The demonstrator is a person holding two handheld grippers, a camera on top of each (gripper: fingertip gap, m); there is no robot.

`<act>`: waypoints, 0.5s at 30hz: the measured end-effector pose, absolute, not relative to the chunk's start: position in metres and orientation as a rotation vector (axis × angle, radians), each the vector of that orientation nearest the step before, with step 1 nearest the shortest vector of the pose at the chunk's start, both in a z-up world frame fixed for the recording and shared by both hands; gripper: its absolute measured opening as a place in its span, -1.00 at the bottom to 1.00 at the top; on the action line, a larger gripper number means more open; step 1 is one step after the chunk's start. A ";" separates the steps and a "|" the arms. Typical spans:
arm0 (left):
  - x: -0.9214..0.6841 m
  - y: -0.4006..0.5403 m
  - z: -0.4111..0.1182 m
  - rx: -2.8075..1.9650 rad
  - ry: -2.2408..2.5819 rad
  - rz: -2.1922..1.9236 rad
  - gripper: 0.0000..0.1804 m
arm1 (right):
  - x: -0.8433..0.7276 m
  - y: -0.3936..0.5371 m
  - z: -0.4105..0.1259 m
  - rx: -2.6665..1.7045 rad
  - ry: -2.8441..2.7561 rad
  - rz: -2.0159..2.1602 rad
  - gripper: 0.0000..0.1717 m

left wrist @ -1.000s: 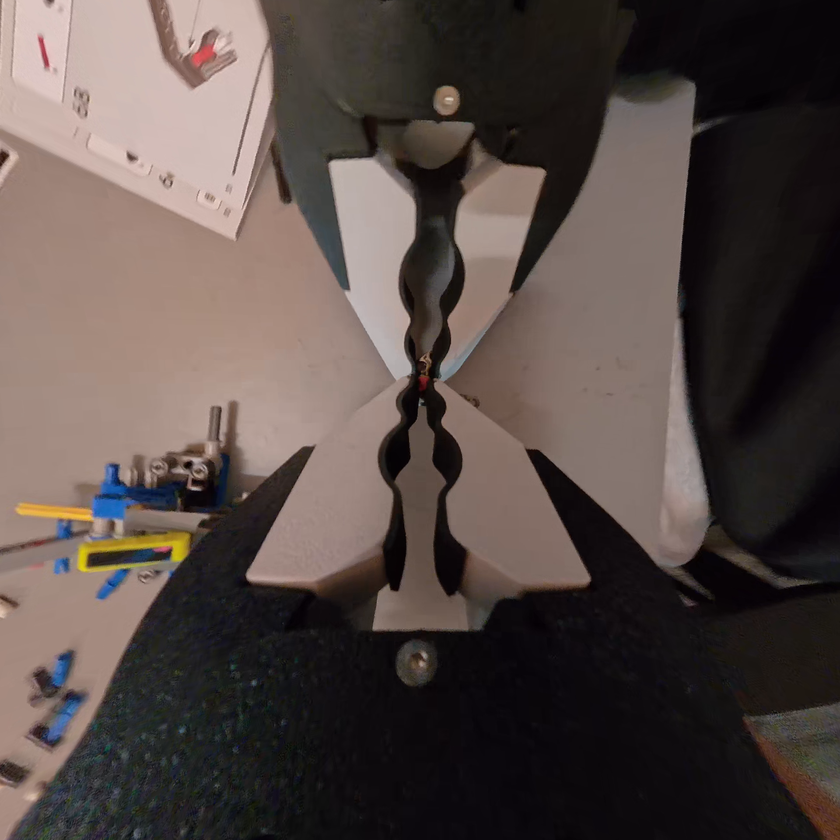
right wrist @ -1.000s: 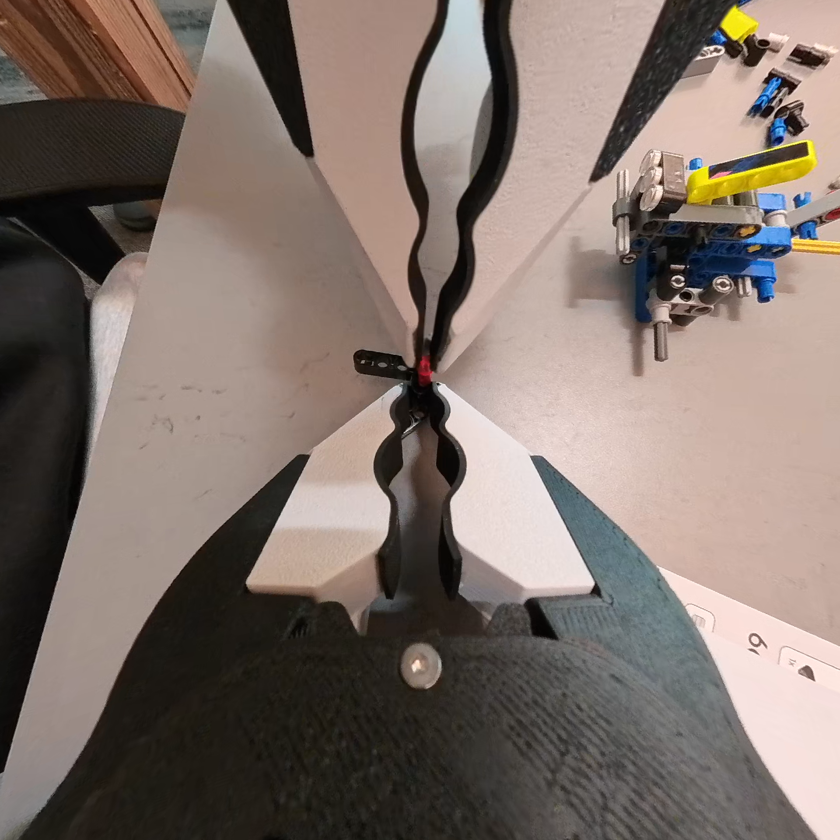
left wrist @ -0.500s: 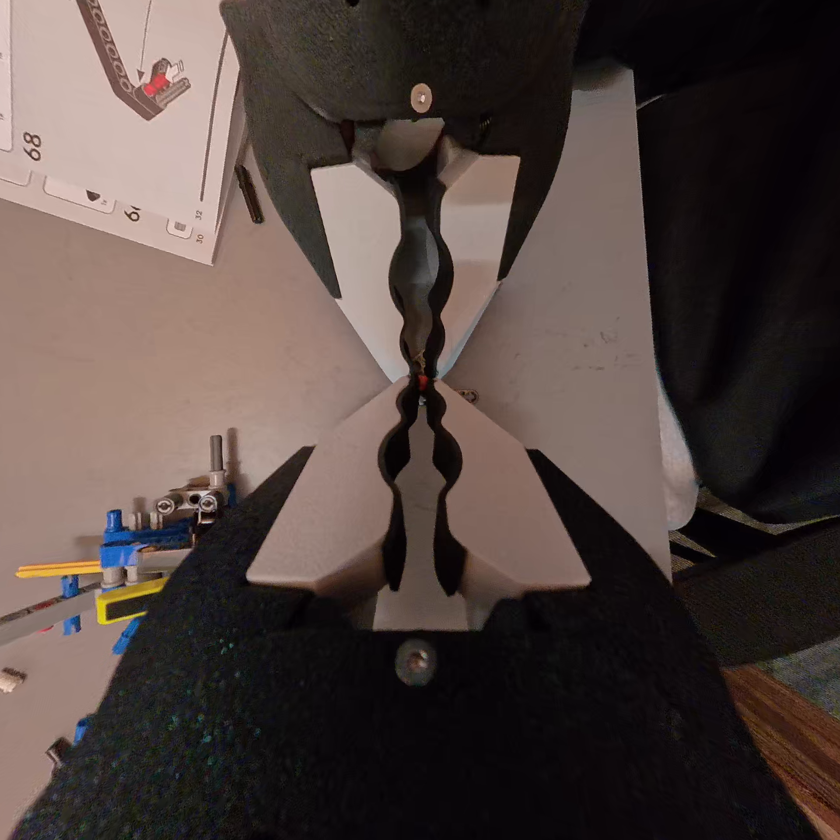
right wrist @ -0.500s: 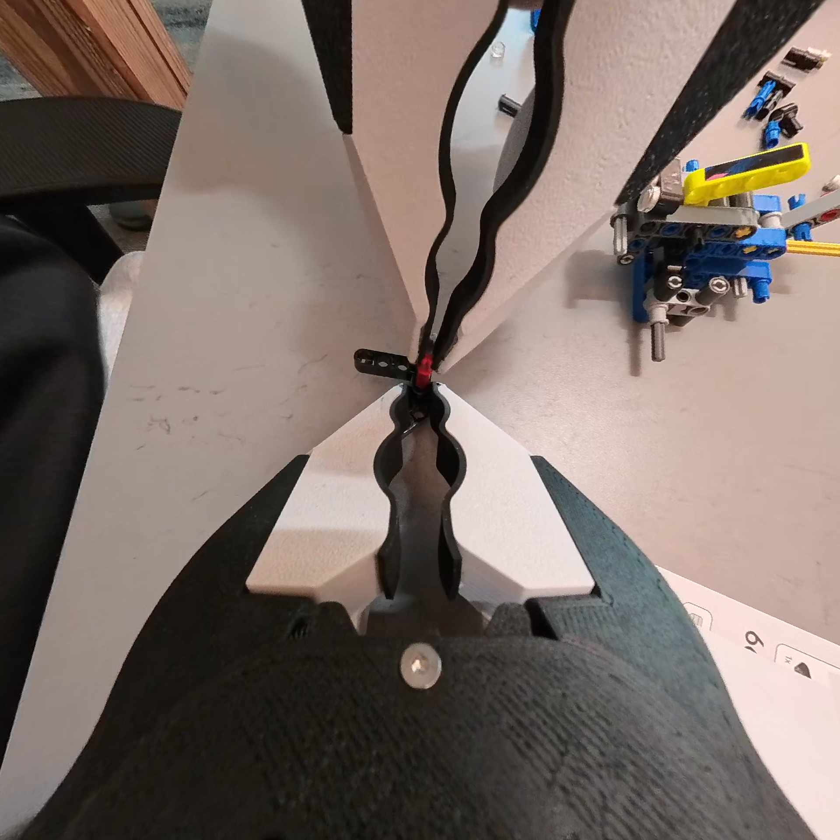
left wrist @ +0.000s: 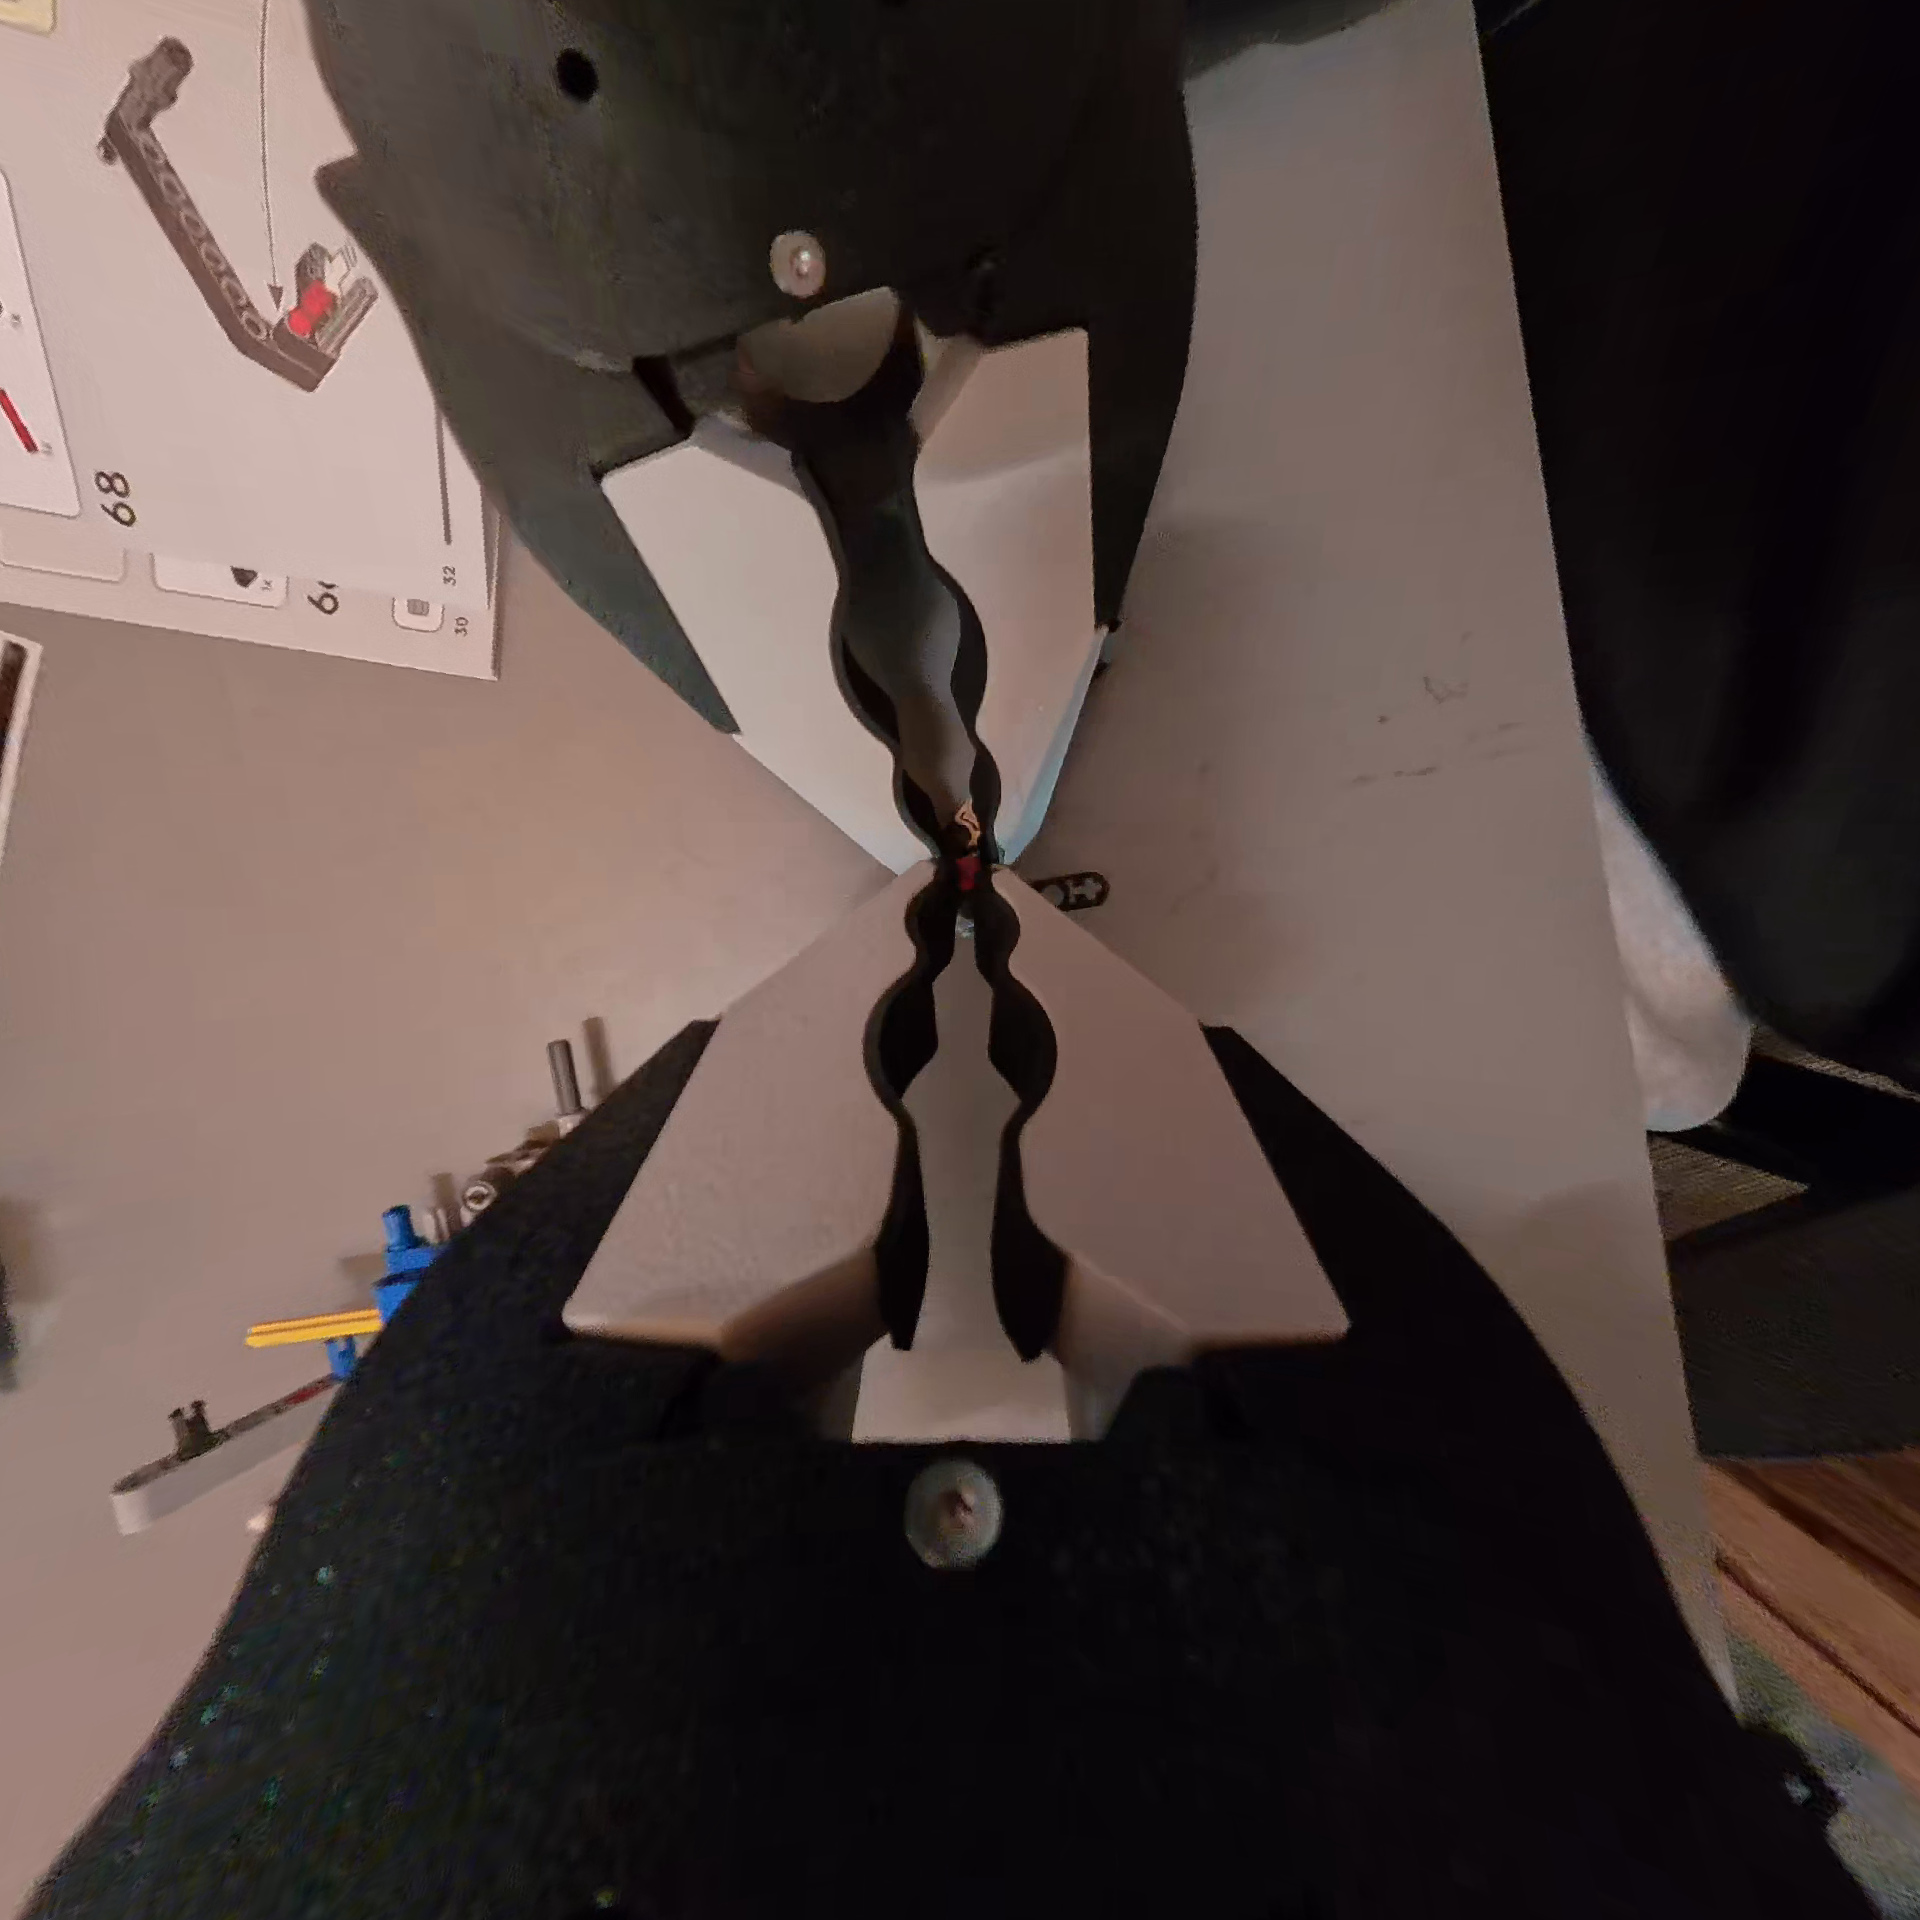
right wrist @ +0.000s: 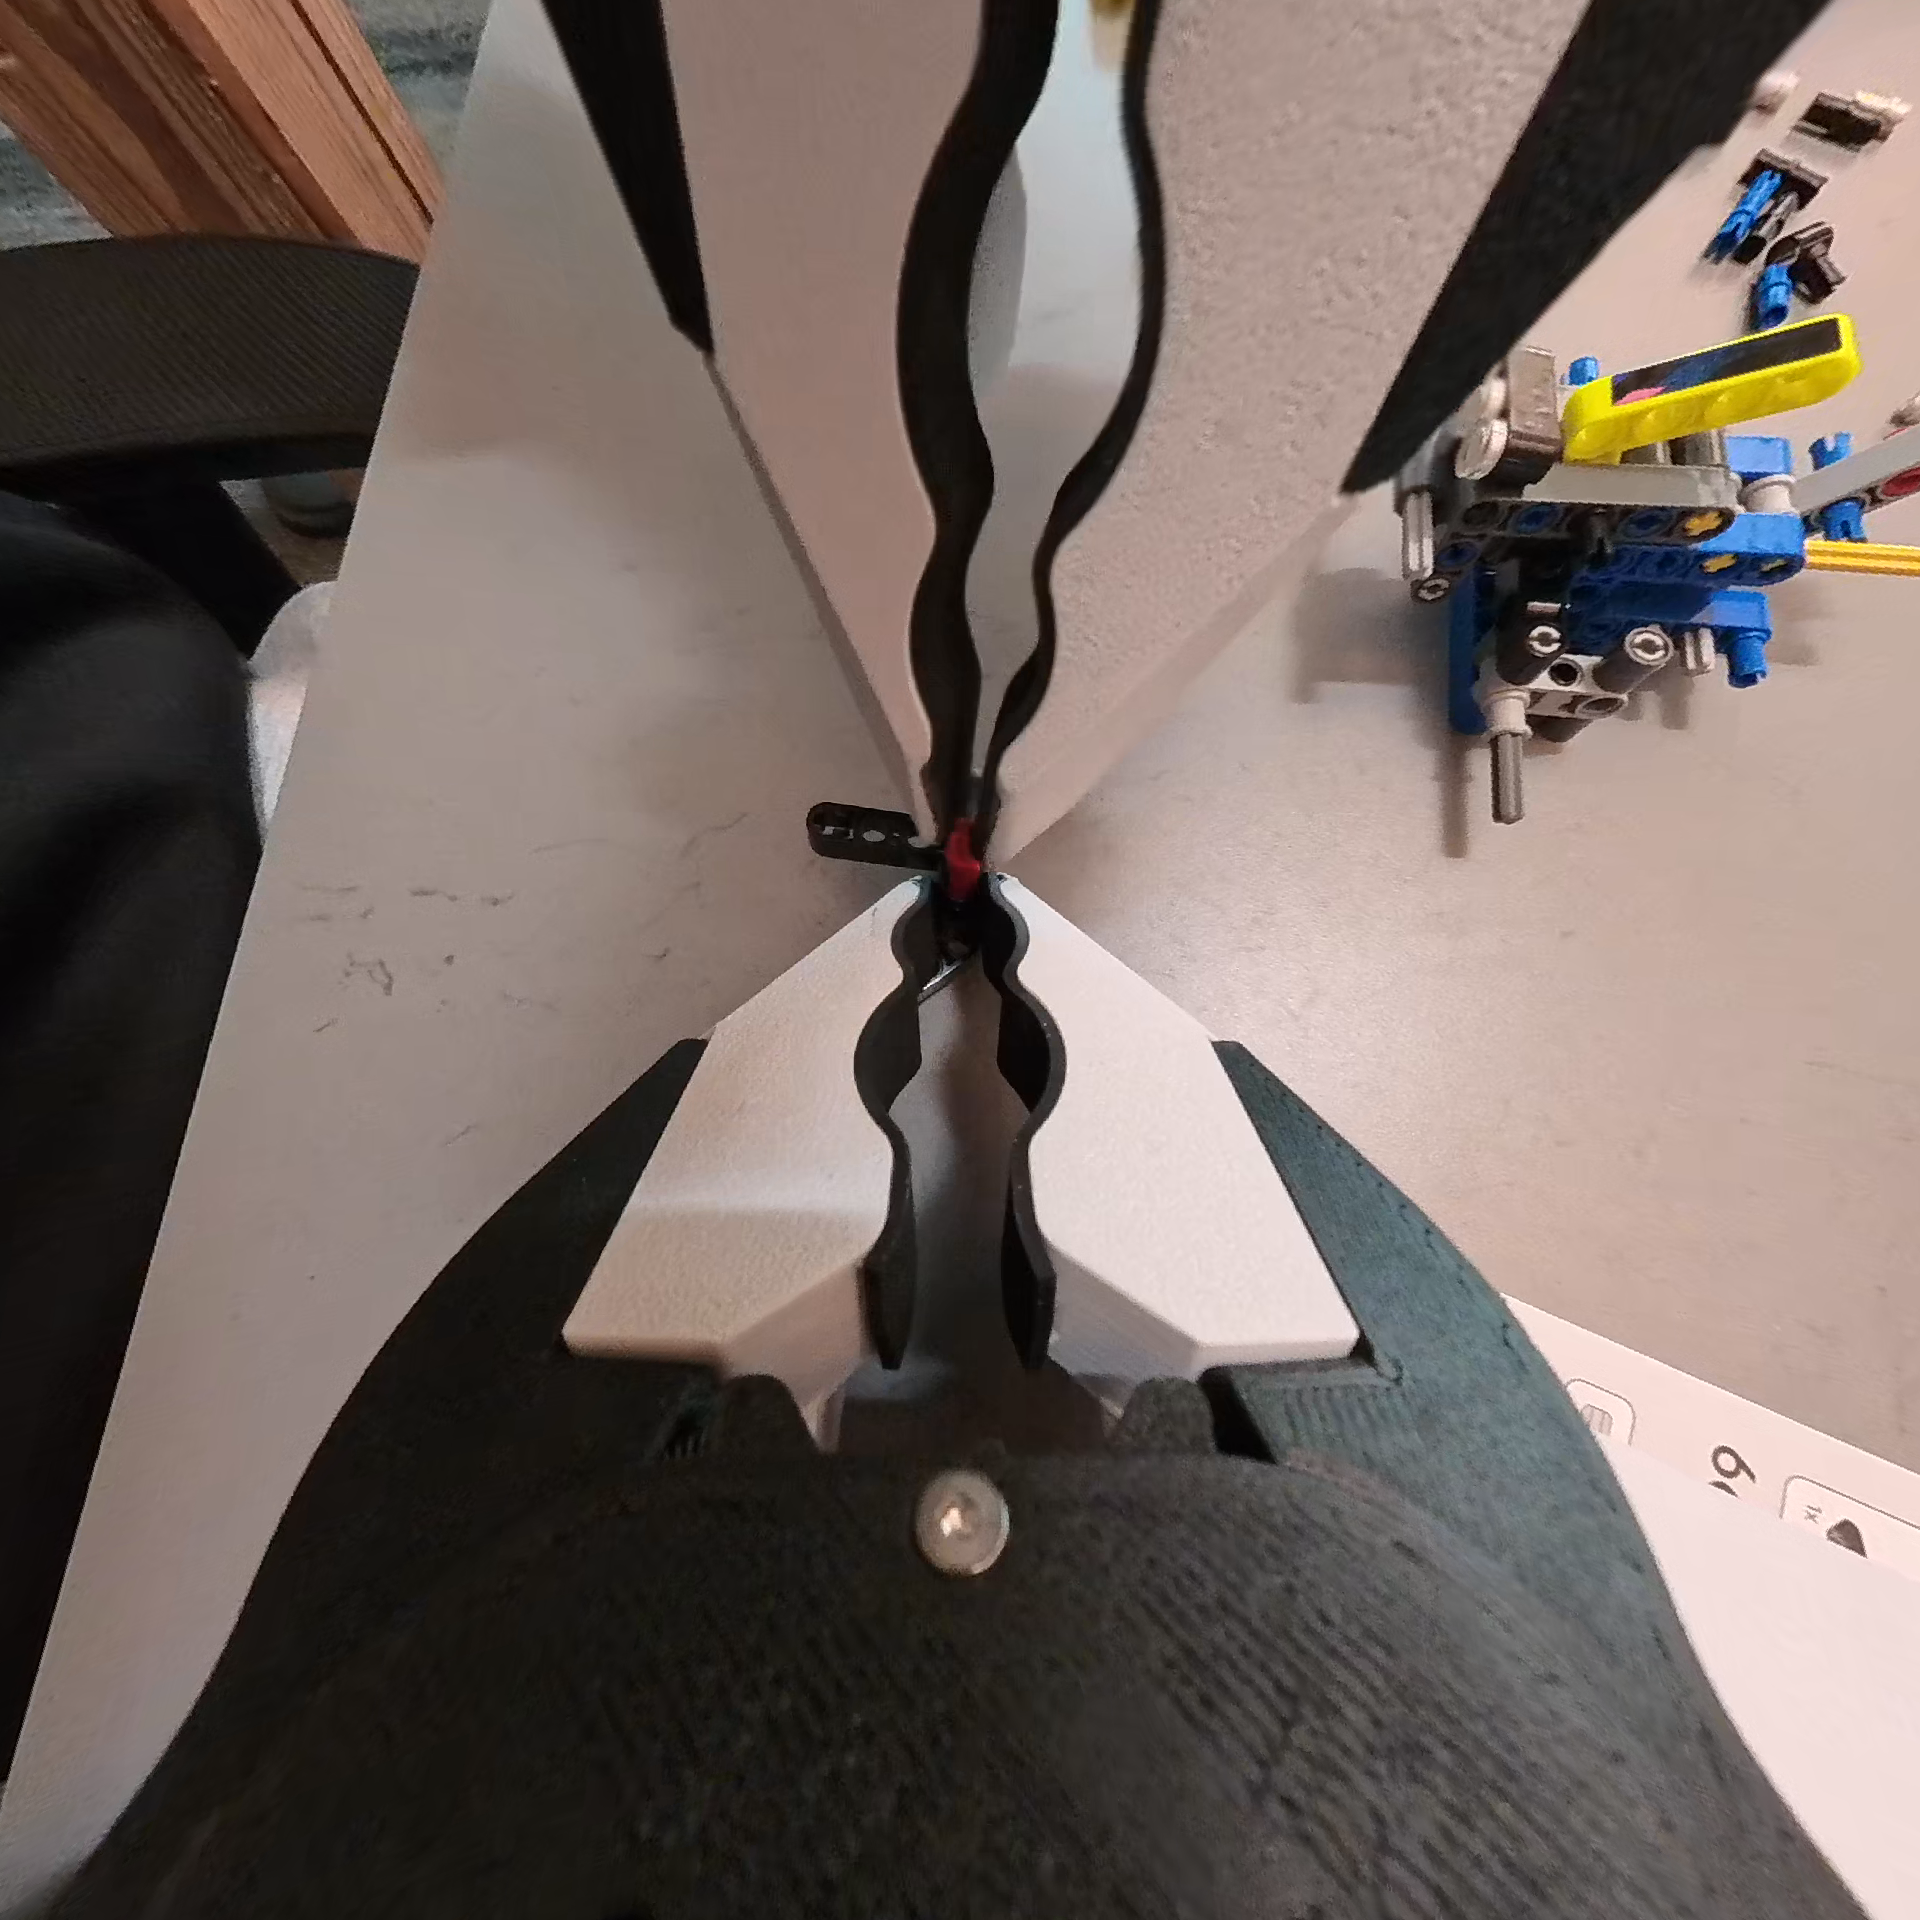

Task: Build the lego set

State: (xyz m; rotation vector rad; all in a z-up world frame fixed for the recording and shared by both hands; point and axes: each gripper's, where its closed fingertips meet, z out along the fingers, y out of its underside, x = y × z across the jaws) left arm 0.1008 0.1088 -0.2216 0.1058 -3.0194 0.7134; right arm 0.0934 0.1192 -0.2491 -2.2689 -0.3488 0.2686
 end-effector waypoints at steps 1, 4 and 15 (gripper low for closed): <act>0.101 0.109 -0.222 0.077 -3.043 0.711 -1.00 | 0.093 0.119 -0.249 -2.269 -0.349 0.268 -0.93; 0.098 0.111 -0.222 0.008 -3.096 0.686 -1.00 | 0.093 0.119 -0.249 -2.269 -0.349 0.268 -0.93; 0.102 0.102 -0.225 0.403 -2.901 0.705 -1.00 | 0.094 0.120 -0.249 -2.269 -0.351 0.258 -0.92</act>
